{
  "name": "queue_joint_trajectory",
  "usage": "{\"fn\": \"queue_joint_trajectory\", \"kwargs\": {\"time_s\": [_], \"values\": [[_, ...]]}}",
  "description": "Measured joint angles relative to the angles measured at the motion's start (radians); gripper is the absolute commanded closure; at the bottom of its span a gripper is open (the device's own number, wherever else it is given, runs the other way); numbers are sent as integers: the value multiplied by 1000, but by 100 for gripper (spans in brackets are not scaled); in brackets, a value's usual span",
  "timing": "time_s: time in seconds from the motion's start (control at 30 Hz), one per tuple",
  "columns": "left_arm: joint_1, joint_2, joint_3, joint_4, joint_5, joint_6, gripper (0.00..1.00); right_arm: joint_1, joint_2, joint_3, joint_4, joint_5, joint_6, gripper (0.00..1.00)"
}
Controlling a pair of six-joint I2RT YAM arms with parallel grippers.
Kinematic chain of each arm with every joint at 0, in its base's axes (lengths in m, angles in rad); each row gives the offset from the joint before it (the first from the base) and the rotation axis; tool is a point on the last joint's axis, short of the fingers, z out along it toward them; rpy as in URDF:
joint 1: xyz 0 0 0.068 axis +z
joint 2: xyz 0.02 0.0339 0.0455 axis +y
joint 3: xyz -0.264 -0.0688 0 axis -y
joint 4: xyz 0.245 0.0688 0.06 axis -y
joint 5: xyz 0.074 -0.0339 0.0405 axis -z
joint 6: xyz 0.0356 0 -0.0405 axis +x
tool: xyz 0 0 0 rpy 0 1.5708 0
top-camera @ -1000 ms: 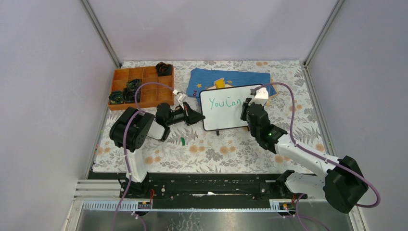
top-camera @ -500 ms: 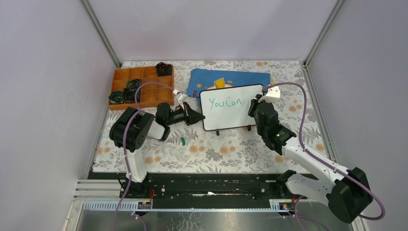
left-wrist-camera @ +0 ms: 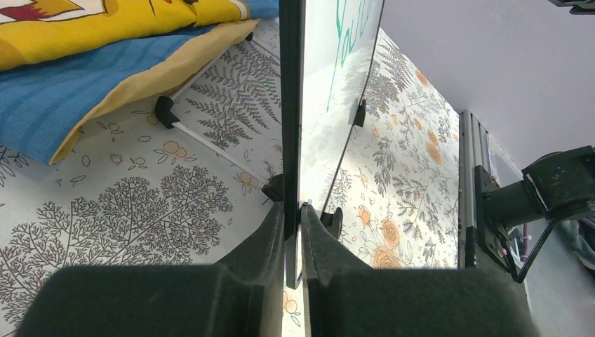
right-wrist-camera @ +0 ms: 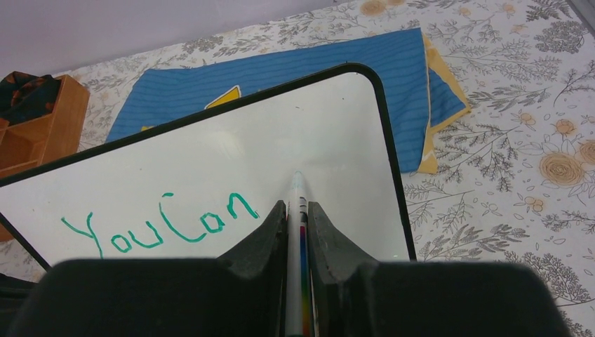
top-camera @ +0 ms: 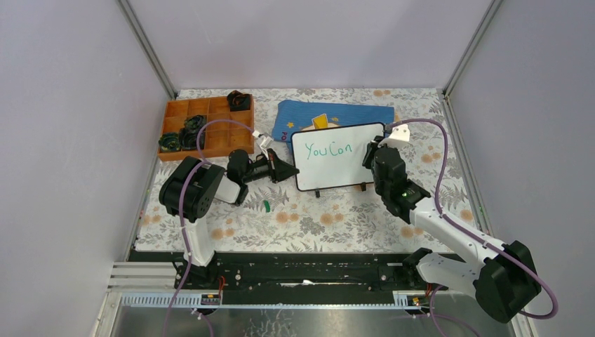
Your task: Write a sentence on the whiteboard
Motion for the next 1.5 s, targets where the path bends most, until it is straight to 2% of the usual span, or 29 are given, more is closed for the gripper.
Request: {"fn": "queue_joint_trajectory", "kwargs": {"time_s": [1.0,1.5], "values": [[0,-3,9,-27,0,8,100,-27,73,30,57,-24,12,100],[-8,-9,11,-44,-2,13,100,-27,62,-15,49,-42,51,100]]}}
